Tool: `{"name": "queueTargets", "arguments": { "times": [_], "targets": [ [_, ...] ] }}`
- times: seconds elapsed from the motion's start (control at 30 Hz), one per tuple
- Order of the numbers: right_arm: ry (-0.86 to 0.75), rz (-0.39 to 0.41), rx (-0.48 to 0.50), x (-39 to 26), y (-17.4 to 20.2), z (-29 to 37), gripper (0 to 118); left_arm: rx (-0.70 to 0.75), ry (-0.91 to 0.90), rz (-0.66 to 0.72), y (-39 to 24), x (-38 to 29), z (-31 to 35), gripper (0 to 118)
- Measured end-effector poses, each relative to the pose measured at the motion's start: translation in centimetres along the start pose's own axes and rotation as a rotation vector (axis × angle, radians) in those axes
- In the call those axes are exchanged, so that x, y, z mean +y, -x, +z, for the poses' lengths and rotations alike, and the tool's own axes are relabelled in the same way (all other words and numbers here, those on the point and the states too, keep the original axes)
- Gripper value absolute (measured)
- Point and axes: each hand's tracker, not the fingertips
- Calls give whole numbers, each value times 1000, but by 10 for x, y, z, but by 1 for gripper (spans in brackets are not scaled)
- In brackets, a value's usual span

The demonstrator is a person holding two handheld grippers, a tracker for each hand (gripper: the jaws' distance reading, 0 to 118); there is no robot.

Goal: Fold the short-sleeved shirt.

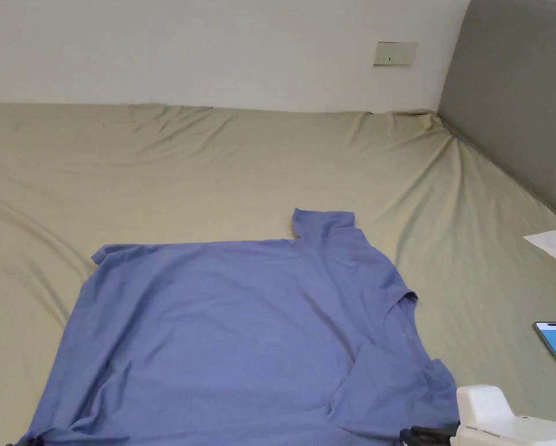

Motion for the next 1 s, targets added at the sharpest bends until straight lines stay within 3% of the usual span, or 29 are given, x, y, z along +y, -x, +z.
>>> {"name": "queueTargets", "arguments": {
  "times": [0.03, 0.07, 0.13, 0.2, 0.23, 0.27, 0.3, 0.37, 0.43, 0.57, 0.73, 1.0],
  "targets": [
    [-10, 7, -41, 5, -6, -8, 89, 0, -2, 1, 0, 1, 0, 1],
    [-11, 20, -71, 8, -9, -13, 90, 2, -4, 4, 0, 1, 0, 1],
    [73, 12, -78, 15, -18, -31, 90, 4, 2, 7, 0, 1, -2, 1],
    [140, -44, -44, 17, -24, -43, 88, 7, 12, 11, 1, 0, -5, 1],
    [153, -37, -3, 18, -25, -46, 77, 7, 18, 15, 2, -1, -6, 1],
    [127, -45, 29, 18, -26, -44, 54, 9, 22, 19, 2, -1, -6, 1],
    [103, -55, 46, 18, -25, -40, 17, 8, 24, 24, 3, 0, -5, 1],
    [95, -49, 47, 16, -21, -32, 11, 4, 22, 27, 4, 1, -3, 1],
    [69, 30, 24, 15, -15, -24, 11, -2, 16, 26, 4, 5, 1, 1],
    [-31, 33, 34, 25, -9, 3, 10, -16, -18, 37, 3, 26, 15, 1],
    [-120, 124, 40, 81, -1, 33, 10, -100, -44, 124, 12, 85, 8, 1],
    [-88, 177, 3, 200, -9, -25, 10, -76, -22, 78, 15, 180, -87, 1]
  ]
}}
